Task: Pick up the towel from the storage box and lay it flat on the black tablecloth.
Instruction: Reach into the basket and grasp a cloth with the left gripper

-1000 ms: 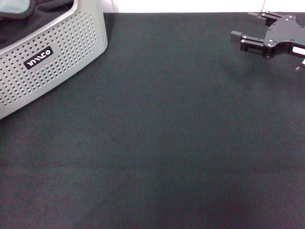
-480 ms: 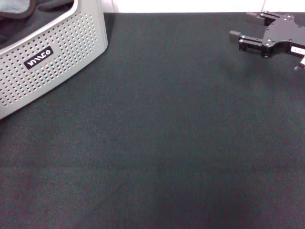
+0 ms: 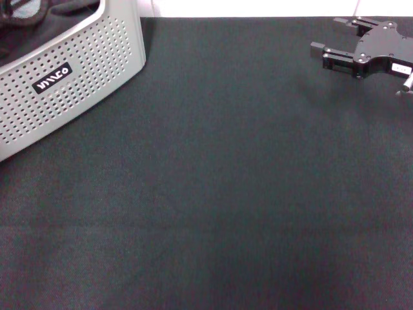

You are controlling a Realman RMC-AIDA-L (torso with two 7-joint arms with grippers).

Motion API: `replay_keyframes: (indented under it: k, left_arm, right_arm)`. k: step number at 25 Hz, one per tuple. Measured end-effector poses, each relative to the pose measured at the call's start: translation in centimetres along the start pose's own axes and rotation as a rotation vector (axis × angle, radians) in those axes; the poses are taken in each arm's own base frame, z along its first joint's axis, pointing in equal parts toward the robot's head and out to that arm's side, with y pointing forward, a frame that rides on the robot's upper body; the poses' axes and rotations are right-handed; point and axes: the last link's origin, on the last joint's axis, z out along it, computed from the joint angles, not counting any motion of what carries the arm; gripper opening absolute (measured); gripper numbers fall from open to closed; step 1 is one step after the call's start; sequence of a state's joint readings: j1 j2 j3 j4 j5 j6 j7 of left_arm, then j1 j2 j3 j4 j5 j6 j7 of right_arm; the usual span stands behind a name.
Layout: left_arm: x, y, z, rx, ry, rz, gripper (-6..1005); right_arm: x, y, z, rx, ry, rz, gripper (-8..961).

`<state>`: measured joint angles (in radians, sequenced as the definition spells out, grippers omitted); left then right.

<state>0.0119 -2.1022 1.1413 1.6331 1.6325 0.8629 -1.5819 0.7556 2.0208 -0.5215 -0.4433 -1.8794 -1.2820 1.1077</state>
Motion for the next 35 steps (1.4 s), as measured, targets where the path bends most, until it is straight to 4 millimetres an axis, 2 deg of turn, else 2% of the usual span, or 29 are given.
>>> replay_keyframes:
  k: [11,18,27,35]
  left_arm:
    - [-1.6,0.2,-0.2,0.040,-0.042,0.146,733]
    - [-2.6,2.0,0.9,0.044,-0.072,0.276,734]
    - [-3.8,2.9,0.6,0.098,-0.127,0.398,733]
    - [-3.6,2.8,1.2,0.145,-0.138,0.480,735]
  right_arm:
    - [-0.1,0.0,0.2,-0.002,-0.002,0.004,708]
    - [-0.2,-0.1,0.3,0.001,0.000,0.003,708]
    - [-0.3,-0.1,0.4,0.004,0.001,0.004,707]
    - [-0.2,-0.1,0.5,0.003,0.001,0.008,707]
